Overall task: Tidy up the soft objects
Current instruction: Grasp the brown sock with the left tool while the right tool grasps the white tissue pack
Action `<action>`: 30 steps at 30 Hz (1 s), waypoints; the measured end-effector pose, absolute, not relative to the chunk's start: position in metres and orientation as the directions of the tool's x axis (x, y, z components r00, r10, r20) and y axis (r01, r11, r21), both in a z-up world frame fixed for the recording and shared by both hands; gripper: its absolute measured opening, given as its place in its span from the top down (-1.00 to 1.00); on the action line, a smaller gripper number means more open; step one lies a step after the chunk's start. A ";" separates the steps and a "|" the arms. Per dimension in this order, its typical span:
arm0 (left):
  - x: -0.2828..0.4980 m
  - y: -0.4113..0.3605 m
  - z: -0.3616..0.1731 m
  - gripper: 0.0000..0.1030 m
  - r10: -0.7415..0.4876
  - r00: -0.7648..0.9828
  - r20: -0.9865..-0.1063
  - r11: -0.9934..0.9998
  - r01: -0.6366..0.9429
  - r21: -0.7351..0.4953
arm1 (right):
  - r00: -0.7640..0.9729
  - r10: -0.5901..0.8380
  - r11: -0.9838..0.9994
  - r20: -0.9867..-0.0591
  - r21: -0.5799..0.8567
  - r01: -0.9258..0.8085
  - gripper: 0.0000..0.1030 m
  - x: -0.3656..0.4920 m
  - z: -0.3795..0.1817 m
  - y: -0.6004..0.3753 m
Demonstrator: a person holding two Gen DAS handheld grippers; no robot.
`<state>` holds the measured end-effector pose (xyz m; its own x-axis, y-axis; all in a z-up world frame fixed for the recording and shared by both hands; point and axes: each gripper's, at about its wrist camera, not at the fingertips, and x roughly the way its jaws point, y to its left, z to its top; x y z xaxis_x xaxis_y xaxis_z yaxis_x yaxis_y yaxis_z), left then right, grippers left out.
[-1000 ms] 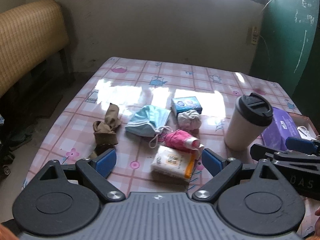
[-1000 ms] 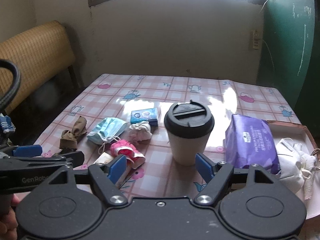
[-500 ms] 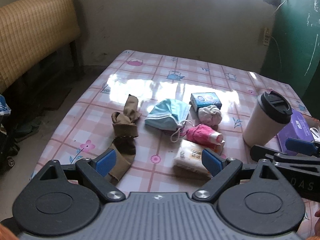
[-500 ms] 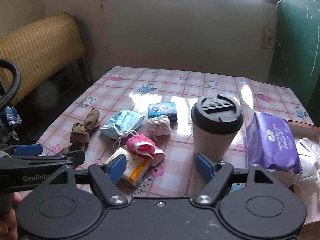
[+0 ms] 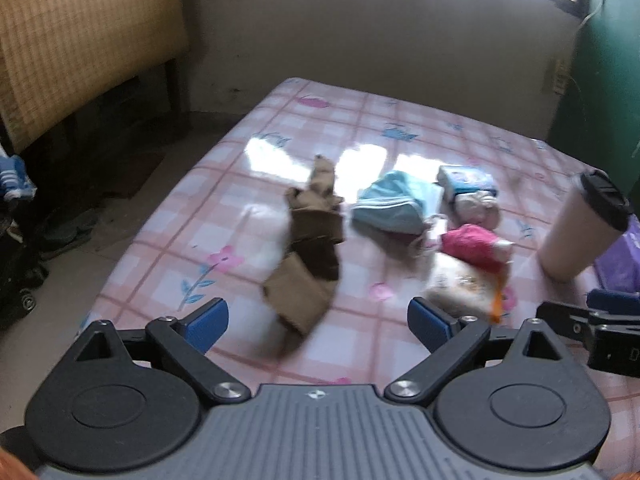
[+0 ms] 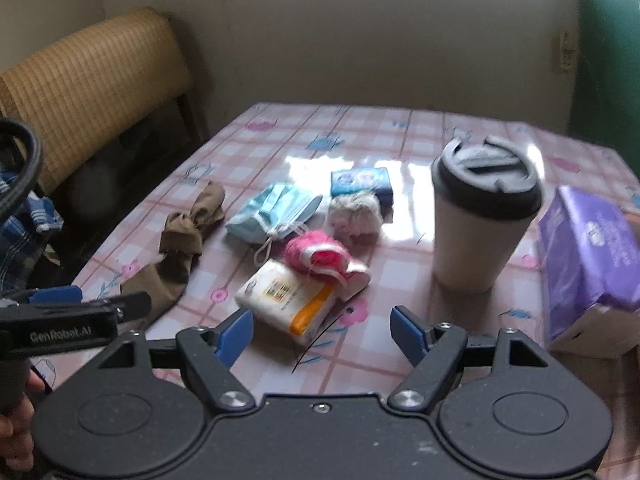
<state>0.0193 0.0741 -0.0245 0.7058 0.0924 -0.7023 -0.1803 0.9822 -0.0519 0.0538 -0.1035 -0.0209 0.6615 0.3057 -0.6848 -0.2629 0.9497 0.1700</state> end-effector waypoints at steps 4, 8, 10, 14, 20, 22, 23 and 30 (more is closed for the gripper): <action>0.019 0.090 -0.027 -0.93 0.095 0.703 -0.705 0.972 -0.217 -0.086 | 0.620 0.335 0.942 -0.709 0.245 -0.229 -0.75 0.067 -0.035 -0.092; 0.019 0.099 -0.025 -0.99 0.119 0.721 -0.683 0.967 -0.240 -0.085 | 0.606 0.325 0.942 -0.727 0.304 -0.140 -0.79 0.081 -0.046 -0.075; 0.024 0.104 -0.025 -1.00 0.120 0.728 -0.675 0.964 -0.248 -0.096 | 0.614 0.312 0.943 -0.725 0.315 -0.107 -0.80 0.088 -0.048 -0.064; 0.045 0.109 -0.026 -1.00 0.143 0.736 -0.662 0.962 -0.260 -0.082 | 0.619 0.248 0.957 -0.745 0.287 -0.039 -0.81 0.105 -0.054 -0.050; 0.088 0.104 -0.033 -1.00 0.136 0.746 -0.652 0.969 -0.237 -0.068 | 0.602 0.227 0.969 -0.766 0.240 -0.061 -0.82 0.120 -0.072 -0.039; 0.101 0.099 -0.038 -1.00 0.148 0.740 -0.656 0.971 -0.235 -0.046 | 0.613 0.236 0.969 -0.754 0.230 -0.090 -0.73 0.116 -0.073 -0.042; 0.109 0.097 -0.041 -1.00 0.152 0.734 -0.662 0.972 -0.232 -0.034 | 0.615 0.239 0.969 -0.751 0.228 -0.098 -0.72 0.115 -0.074 -0.045; 0.128 0.092 -0.063 0.05 0.085 0.712 -0.697 0.985 -0.164 -0.048 | 0.605 0.304 0.952 -0.736 0.257 -0.165 -0.65 0.092 -0.065 -0.073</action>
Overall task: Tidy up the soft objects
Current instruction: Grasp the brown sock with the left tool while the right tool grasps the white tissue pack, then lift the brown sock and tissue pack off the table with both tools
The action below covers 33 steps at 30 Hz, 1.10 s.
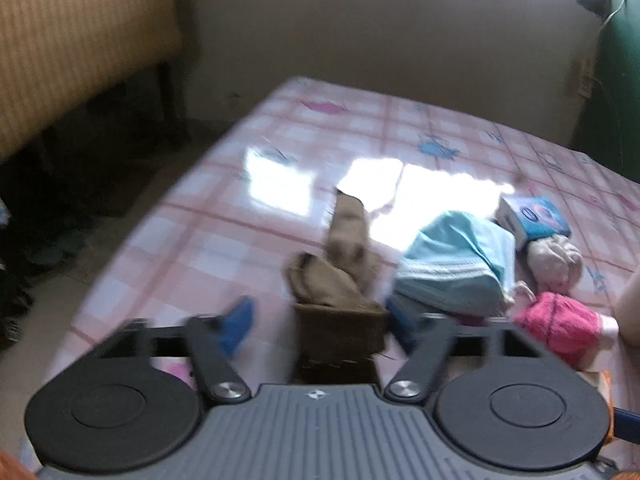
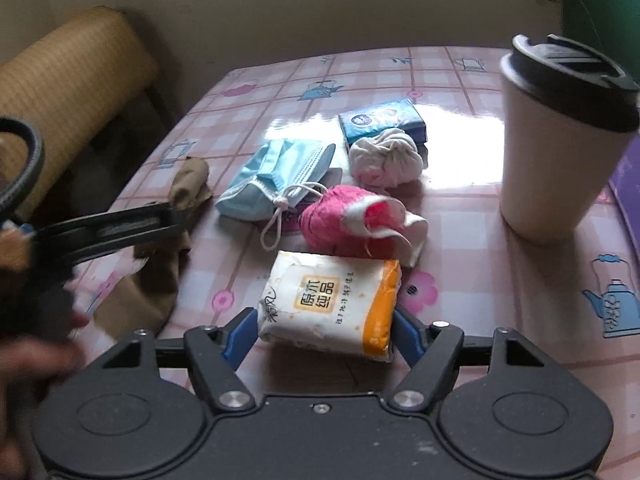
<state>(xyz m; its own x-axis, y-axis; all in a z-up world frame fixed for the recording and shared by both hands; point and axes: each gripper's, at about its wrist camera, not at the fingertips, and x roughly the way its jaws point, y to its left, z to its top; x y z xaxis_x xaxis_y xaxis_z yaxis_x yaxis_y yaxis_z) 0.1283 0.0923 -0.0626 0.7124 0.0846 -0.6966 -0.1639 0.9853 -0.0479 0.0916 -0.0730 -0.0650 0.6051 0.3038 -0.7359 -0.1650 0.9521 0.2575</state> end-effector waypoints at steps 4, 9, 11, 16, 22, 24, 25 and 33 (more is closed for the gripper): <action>0.120 0.092 -0.063 0.33 0.067 0.717 -0.693 0.987 -0.148 -0.059 | 0.620 0.311 0.950 -0.720 0.241 -0.196 -0.65 0.074 -0.055 -0.086; 0.090 0.087 -0.044 0.35 0.042 0.746 -0.665 0.987 -0.134 -0.087 | 0.666 0.312 0.950 -0.677 0.202 -0.238 -0.65 0.055 -0.035 -0.094; 0.076 0.083 -0.033 0.35 0.029 0.759 -0.650 0.988 -0.120 -0.096 | 0.680 0.319 0.947 -0.660 0.202 -0.248 -0.65 0.053 -0.027 -0.096; 0.045 0.075 -0.005 0.35 0.003 0.786 -0.618 0.984 -0.113 -0.138 | 0.704 0.336 0.942 -0.625 0.208 -0.265 -0.65 0.048 -0.007 -0.101; 0.035 0.055 0.027 0.35 -0.015 0.809 -0.588 0.985 -0.090 -0.148 | 0.725 0.337 0.941 -0.601 0.203 -0.270 -0.65 0.048 0.016 -0.112; 0.034 0.047 0.035 0.35 -0.014 0.813 -0.582 0.985 -0.087 -0.146 | 0.727 0.339 0.941 -0.597 0.204 -0.270 -0.65 0.051 0.023 -0.116; 0.033 0.044 0.039 0.35 -0.017 0.815 -0.580 0.986 -0.082 -0.144 | 0.728 0.340 0.941 -0.596 0.204 -0.271 -0.65 0.054 0.027 -0.118; 0.051 0.022 0.053 0.35 -0.003 0.807 -0.590 0.989 -0.083 -0.119 | 0.733 0.339 0.941 -0.589 0.191 -0.280 -0.65 0.066 0.051 -0.128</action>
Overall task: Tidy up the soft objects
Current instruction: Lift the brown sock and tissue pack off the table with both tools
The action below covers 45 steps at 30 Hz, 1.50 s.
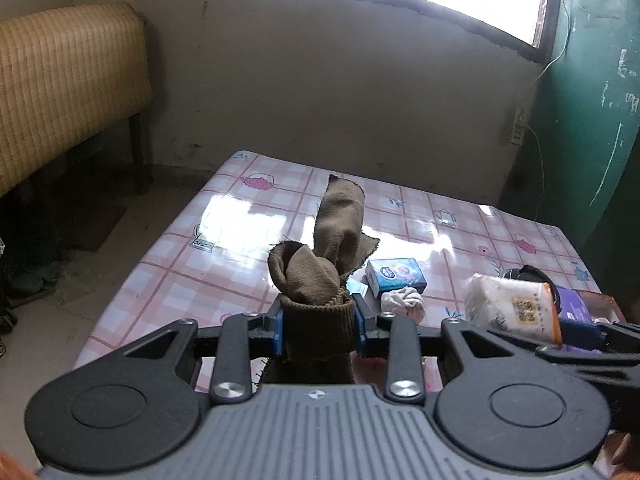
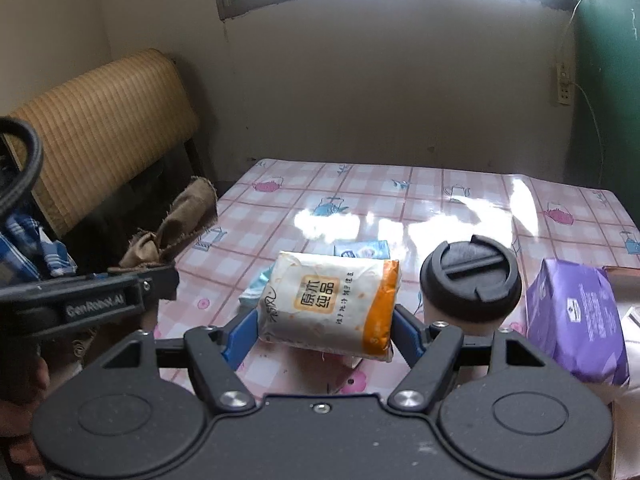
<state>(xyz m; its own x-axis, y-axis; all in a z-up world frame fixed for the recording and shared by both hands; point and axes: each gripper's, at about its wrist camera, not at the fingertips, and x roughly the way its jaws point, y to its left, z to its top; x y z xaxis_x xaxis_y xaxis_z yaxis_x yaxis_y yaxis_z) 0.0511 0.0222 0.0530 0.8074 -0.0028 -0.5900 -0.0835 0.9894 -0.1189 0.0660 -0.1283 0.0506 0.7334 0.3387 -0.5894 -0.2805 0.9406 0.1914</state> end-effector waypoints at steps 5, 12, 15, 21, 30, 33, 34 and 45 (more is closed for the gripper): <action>0.055 0.016 0.061 0.35 0.001 0.812 -0.583 0.991 -0.078 -0.107 | 0.742 0.330 0.944 -0.583 0.184 -0.276 -0.65 0.068 0.060 -0.137; 0.054 0.016 0.070 0.35 0.001 0.817 -0.577 0.992 -0.075 -0.105 | 0.756 0.318 0.948 -0.573 0.171 -0.269 -0.65 0.066 0.069 -0.151; 0.056 0.014 0.073 0.35 0.001 0.818 -0.575 0.990 -0.081 -0.114 | 0.758 0.317 0.948 -0.570 0.170 -0.269 -0.65 0.068 0.072 -0.154; 0.060 0.008 0.077 0.35 0.001 0.820 -0.572 0.991 -0.076 -0.107 | 0.761 0.318 0.948 -0.565 0.165 -0.273 -0.65 0.069 0.075 -0.157; 0.065 -0.008 0.075 0.35 -0.019 0.814 -0.581 0.993 -0.052 -0.107 | 0.767 0.301 0.953 -0.567 0.151 -0.262 -0.65 0.066 0.082 -0.161; 0.067 -0.015 0.073 0.35 -0.028 0.810 -0.586 0.994 -0.042 -0.106 | 0.770 0.294 0.955 -0.566 0.149 -0.255 -0.65 0.065 0.085 -0.164; 0.067 -0.017 0.073 0.35 -0.031 0.809 -0.587 0.994 -0.039 -0.106 | 0.771 0.292 0.956 -0.567 0.149 -0.253 -0.65 0.066 0.085 -0.166; 0.071 -0.045 0.070 0.35 -0.060 0.799 -0.599 0.996 0.013 -0.083 | 0.779 0.262 0.965 -0.569 0.146 -0.218 -0.65 0.066 0.088 -0.182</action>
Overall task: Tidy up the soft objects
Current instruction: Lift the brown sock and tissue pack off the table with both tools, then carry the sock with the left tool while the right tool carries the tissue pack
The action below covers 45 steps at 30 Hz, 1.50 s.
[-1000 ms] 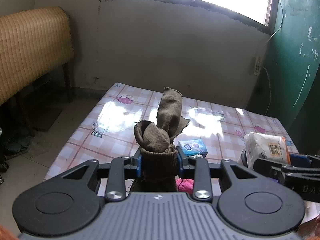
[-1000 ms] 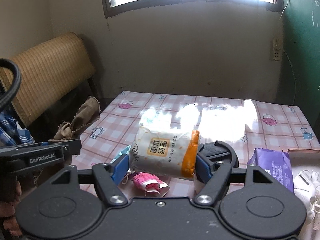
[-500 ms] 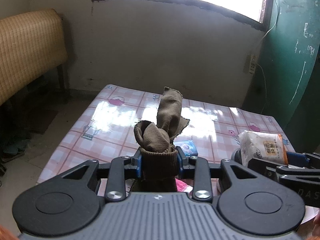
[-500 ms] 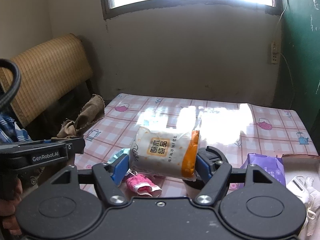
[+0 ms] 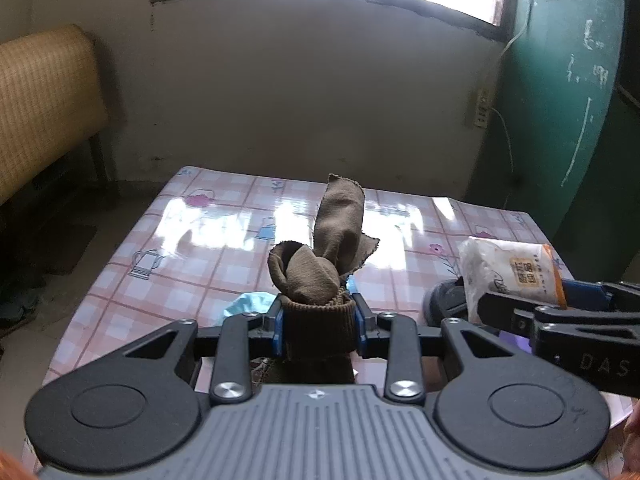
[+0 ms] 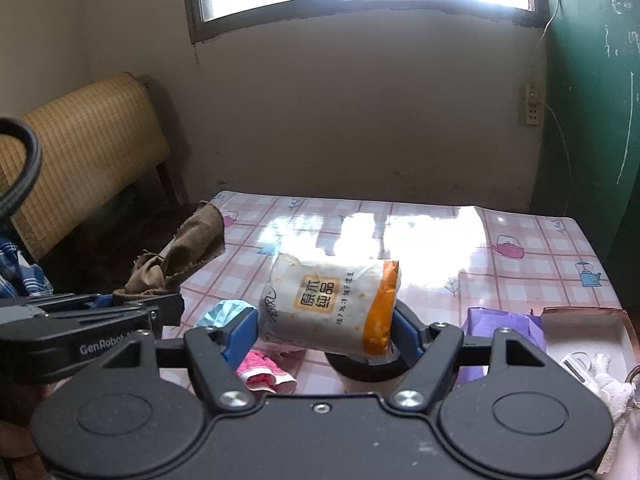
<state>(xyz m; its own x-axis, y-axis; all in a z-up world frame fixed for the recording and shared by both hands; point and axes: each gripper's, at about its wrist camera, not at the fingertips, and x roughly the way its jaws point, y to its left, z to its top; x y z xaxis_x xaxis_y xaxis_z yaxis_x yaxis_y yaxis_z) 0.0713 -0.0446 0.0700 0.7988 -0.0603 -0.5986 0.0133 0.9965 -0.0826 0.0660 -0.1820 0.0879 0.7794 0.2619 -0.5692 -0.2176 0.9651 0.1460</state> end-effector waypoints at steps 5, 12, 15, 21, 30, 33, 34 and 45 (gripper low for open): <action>0.071 -0.060 0.069 0.34 -0.077 0.796 -0.600 0.996 0.041 -0.074 | 0.784 0.247 0.969 -0.569 0.145 -0.200 -0.65 0.067 0.089 -0.194; 0.072 -0.078 0.067 0.34 -0.104 0.789 -0.605 0.995 0.080 -0.067 | 0.791 0.224 0.974 -0.569 0.143 -0.173 -0.65 0.068 0.089 -0.208; 0.073 -0.084 0.066 0.34 -0.114 0.787 -0.606 0.993 0.095 -0.064 | 0.794 0.213 0.977 -0.569 0.143 -0.160 -0.65 0.069 0.089 -0.214; 0.075 -0.097 0.065 0.34 -0.134 0.783 -0.607 0.991 0.125 -0.057 | 0.799 0.192 0.981 -0.570 0.139 -0.137 -0.65 0.069 0.089 -0.224; 0.079 -0.113 0.062 0.34 -0.162 0.775 -0.611 0.985 0.164 -0.054 | 0.804 0.166 0.985 -0.571 0.137 -0.106 -0.65 0.070 0.087 -0.242; 0.080 -0.118 0.061 0.34 -0.170 0.773 -0.611 0.983 0.176 -0.051 | 0.806 0.157 0.986 -0.571 0.136 -0.096 -0.65 0.068 0.088 -0.246; 0.080 -0.119 0.061 0.34 -0.174 0.772 -0.611 0.982 0.181 -0.052 | 0.806 0.154 0.986 -0.571 0.136 -0.093 -0.65 0.068 0.088 -0.248; 0.083 -0.140 0.056 0.34 -0.209 0.759 -0.617 0.973 0.227 -0.050 | 0.809 0.120 0.990 -0.576 0.135 -0.050 -0.65 0.065 0.088 -0.266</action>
